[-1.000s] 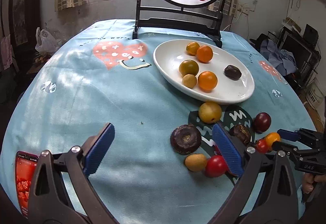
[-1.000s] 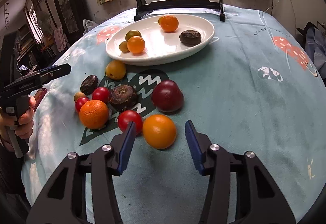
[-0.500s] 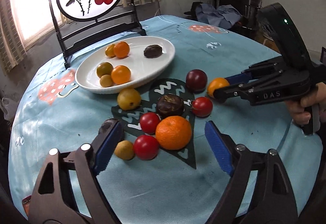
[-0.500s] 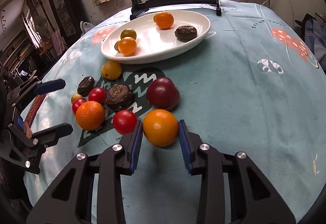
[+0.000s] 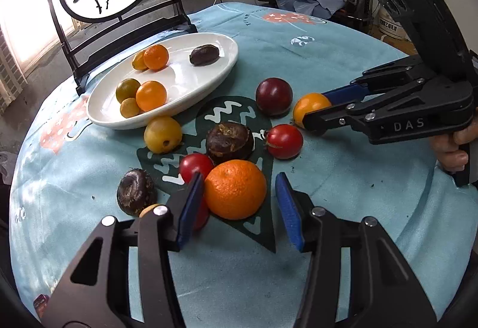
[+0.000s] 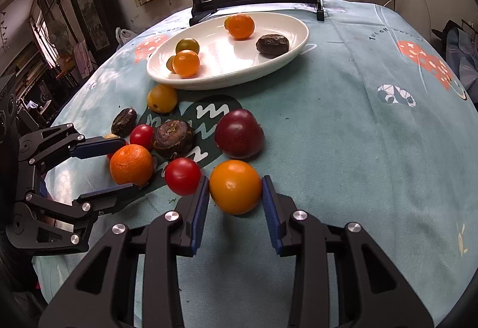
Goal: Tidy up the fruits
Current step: 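Grasp an orange with the left tool while the right tool grasps a small orange, then lower both oranges onto the white plate and open both tools, then grasp the dark red plum with the right tool while the left tool grasps a dark brown fruit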
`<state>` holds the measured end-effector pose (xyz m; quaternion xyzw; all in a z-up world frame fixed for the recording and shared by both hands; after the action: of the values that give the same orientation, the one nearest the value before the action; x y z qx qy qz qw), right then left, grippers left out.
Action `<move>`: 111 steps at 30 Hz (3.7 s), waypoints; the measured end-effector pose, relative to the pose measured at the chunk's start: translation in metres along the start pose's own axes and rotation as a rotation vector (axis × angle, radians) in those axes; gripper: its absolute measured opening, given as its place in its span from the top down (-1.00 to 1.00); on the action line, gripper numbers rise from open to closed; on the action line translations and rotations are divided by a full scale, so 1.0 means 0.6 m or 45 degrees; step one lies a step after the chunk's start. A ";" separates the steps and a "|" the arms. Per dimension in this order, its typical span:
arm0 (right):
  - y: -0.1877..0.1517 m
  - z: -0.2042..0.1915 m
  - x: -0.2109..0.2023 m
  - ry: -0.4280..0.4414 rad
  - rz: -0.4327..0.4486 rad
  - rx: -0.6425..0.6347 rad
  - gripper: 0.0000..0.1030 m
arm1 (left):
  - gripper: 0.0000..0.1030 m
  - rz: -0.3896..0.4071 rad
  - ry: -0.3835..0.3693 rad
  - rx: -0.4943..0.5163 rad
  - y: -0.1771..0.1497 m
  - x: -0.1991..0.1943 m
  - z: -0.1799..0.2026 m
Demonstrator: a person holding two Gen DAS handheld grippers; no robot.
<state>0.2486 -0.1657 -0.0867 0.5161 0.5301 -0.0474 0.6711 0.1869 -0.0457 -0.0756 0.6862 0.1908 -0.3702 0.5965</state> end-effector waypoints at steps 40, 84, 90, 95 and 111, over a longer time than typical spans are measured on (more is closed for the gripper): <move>0.203 0.056 0.084 -0.038 0.211 0.099 0.30 | 0.17 0.248 0.151 -0.743 0.178 0.057 -0.246; 0.062 -0.005 0.056 0.011 -0.032 -0.017 0.20 | -0.96 0.125 0.254 -0.730 0.045 -0.039 -0.226; 0.054 0.004 0.057 0.054 -0.052 0.046 0.24 | -0.92 0.059 0.157 -0.725 0.040 -0.023 -0.214; 0.054 0.006 0.051 0.034 -0.039 0.053 0.24 | -0.50 -0.039 0.060 -0.726 0.028 -0.004 -0.203; 0.051 0.006 0.052 0.014 -0.045 0.046 0.24 | -0.02 -0.157 0.052 -0.652 0.008 0.032 -0.177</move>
<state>0.2834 -0.1393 -0.0910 0.5190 0.5419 -0.0659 0.6578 0.2327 0.0518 -0.0849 0.5072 0.3318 -0.3313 0.7231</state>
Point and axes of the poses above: each gripper's, at about its wrist camera, not at the fingertips, and x roughly the way its jaws point, z to its right, y to its top, the point moved 5 cm from there along x, roughly the way its jaws point, and after that the axes turned 10 degrees about -x, right-handed, at the moved point
